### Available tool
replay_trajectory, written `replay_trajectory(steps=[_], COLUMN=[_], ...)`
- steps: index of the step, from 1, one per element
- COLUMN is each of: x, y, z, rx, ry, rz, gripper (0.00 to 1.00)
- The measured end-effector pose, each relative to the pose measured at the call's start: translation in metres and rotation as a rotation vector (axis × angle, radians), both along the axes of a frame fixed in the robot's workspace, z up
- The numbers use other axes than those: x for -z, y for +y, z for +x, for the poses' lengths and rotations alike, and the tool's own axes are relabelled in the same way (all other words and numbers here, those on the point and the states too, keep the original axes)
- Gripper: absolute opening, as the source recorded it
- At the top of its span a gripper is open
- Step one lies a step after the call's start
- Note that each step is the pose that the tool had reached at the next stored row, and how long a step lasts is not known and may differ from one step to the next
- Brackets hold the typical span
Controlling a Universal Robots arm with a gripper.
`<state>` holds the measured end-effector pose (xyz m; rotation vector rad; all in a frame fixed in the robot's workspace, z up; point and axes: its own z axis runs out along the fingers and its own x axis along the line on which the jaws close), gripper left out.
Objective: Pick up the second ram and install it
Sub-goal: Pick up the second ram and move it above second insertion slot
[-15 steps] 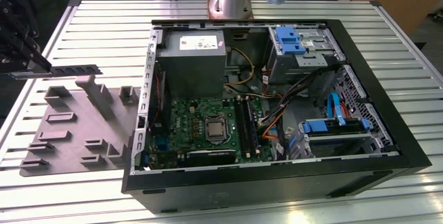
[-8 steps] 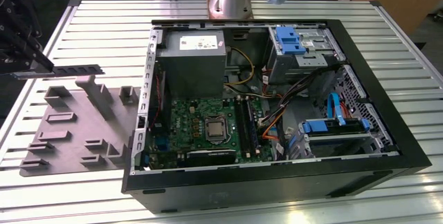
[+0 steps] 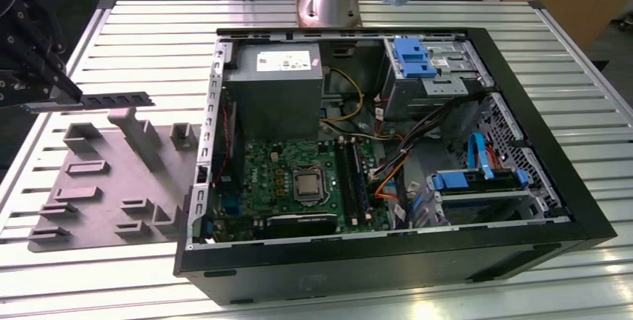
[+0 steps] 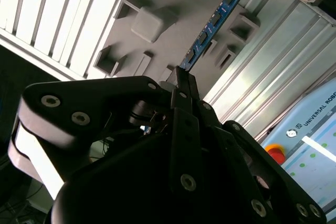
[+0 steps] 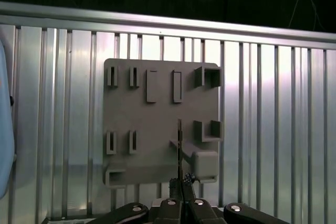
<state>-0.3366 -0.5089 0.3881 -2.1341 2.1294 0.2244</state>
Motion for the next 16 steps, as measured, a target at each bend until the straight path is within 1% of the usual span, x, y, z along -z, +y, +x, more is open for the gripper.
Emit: replay_trajectory(steps=[16], x=[0.0000], y=[0.0000], z=[0.0133], rx=[0.000], ry=[0.0000], rz=[0.0000], gripper=[0.12])
